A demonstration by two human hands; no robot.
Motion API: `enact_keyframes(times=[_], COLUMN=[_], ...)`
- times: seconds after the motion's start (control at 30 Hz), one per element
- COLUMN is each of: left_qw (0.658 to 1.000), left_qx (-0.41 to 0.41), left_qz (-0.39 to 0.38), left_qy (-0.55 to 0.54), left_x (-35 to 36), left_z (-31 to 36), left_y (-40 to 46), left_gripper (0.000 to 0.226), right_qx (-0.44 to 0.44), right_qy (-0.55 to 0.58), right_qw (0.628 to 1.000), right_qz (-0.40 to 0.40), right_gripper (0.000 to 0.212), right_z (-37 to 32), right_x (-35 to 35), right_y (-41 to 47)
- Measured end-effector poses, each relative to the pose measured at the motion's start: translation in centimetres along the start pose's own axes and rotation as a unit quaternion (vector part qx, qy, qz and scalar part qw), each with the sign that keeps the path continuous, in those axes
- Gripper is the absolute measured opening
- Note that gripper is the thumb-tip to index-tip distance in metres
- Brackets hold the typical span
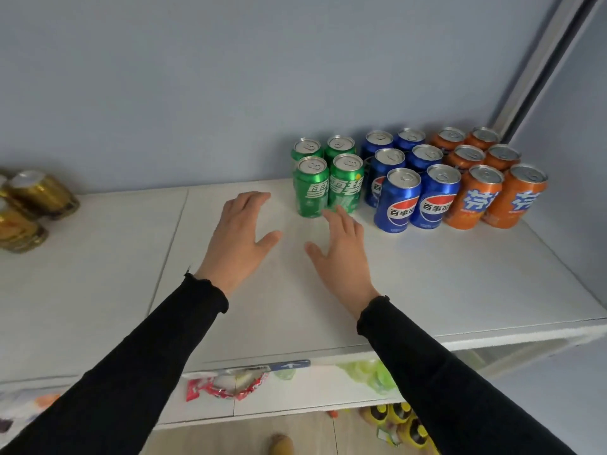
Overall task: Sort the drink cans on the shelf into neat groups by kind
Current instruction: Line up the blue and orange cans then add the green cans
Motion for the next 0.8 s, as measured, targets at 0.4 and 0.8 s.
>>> enact_keyframes(times=[0.4,0.8], left_qw=[0.988,0.97], left_qx=[-0.11,-0.182], left_qz=[0.065,0.14], left_qy=[0.084,0.078], left_x=[-14.9,-33.2], left_z=[-11.4,-27.8], left_y=[-17.2,-33.9], left_gripper=[0.047,0.046], right_qx=[-0.225,-0.267], right_qy=[-0.042,0.022], right_qw=[0.969,0.957], right_qz=[-0.092,-0.114], right_gripper=[0.046,0.04], right_z=[-21.1,-43.4], right_x=[10.2,23.6], right_y=[-8.2,-17.1])
Point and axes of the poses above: each hand's wrist, its own y-axis towards the middle knuckle, its own x-axis out of the palm, z = x × y, the point moved 9 cm from there along y, towards the middle knuckle, and after that the axes turned 5 degrees about -y, right-handed, at the moved point
